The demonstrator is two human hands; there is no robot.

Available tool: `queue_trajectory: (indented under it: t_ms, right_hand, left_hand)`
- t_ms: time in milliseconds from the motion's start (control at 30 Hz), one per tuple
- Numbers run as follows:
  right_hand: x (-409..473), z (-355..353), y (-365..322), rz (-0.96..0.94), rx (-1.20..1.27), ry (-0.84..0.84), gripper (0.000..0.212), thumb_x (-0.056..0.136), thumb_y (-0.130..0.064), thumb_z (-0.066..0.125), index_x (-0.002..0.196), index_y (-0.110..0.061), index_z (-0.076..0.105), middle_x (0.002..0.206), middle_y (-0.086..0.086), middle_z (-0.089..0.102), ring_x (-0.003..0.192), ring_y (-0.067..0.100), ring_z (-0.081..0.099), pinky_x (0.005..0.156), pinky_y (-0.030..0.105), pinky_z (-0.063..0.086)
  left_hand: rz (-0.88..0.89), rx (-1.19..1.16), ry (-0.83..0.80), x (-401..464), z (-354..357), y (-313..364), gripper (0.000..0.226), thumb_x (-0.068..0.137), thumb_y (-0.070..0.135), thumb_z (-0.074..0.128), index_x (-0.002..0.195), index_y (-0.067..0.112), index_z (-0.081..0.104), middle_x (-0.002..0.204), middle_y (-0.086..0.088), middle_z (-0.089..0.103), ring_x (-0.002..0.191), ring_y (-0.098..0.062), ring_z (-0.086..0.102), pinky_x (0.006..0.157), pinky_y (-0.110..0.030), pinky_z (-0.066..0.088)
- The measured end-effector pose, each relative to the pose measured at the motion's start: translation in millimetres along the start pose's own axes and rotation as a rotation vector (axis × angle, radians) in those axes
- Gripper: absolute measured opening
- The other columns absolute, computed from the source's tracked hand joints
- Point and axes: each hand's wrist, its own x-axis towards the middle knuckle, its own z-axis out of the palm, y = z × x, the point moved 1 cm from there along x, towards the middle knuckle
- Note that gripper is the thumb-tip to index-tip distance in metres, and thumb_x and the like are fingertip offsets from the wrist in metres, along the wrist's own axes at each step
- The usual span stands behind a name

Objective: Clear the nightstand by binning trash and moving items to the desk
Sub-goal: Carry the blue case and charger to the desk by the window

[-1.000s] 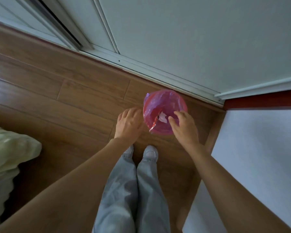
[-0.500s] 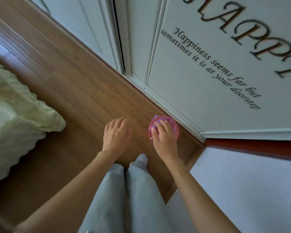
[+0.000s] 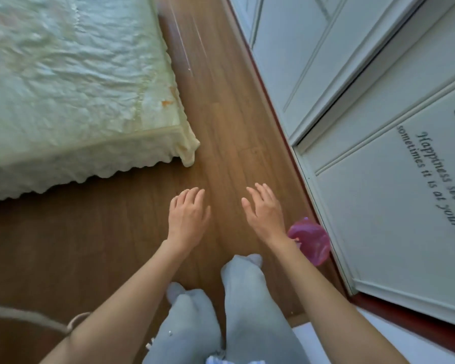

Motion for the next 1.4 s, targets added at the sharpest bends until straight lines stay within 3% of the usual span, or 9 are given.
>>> queue_trajectory:
  t_ms: [367, 733, 1100, 1400]
  right_hand:
    - [-47, 106, -257, -0.419, -0.032, -0.101, 0.047, 0.097, -0.041, 0.042, 0.137, -0.017, 0.047, 0.151, 0.005, 0.037, 0.145, 0.019, 0.018, 0.118, 0.043, 0.02]
    - [-46, 201, -488, -0.895, -0.212, -0.256, 0.049, 0.098, -0.043, 0.039, 0.141, -0.019, 0.042, 0.153, 0.007, 0.033, 0.146, 0.023, 0.015, 0.119, 0.043, 0.017]
    - [0, 301, -728, -1.191, -0.273, -0.383, 0.05, 0.099, -0.043, 0.037, 0.143, -0.02, 0.038, 0.154, 0.007, 0.031, 0.146, 0.025, 0.016, 0.116, 0.043, 0.017]
    - [5, 378, -864, -1.39, -0.345, -0.452, 0.049, 0.098, -0.043, 0.039, 0.14, -0.019, 0.041, 0.151, 0.006, 0.036, 0.144, 0.025, 0.02, 0.115, 0.043, 0.021]
  left_hand:
    - [-0.45, -0.012, 0.191, -135, -111, -214, 0.048, 0.093, 0.033, 0.049, 0.133, 0.007, 0.048, 0.137, -0.013, 0.05, 0.129, -0.029, 0.042, 0.107, -0.045, 0.034]
    - [-0.874, -0.02, 0.385, -205, -195, -384, 0.048, 0.094, 0.034, 0.045, 0.135, 0.01, 0.045, 0.14, -0.011, 0.047, 0.131, -0.027, 0.039, 0.106, -0.042, 0.031]
    - [-1.149, 0.056, 0.492, -226, -289, -578, 0.048, 0.094, 0.032, 0.047, 0.135, 0.008, 0.045, 0.137, -0.01, 0.049, 0.128, -0.026, 0.041, 0.105, -0.042, 0.034]
    - [-1.346, 0.07, 0.512, -252, -320, -684, 0.047, 0.093, 0.035, 0.048, 0.131, 0.008, 0.048, 0.133, -0.011, 0.053, 0.123, -0.026, 0.046, 0.101, -0.042, 0.04]
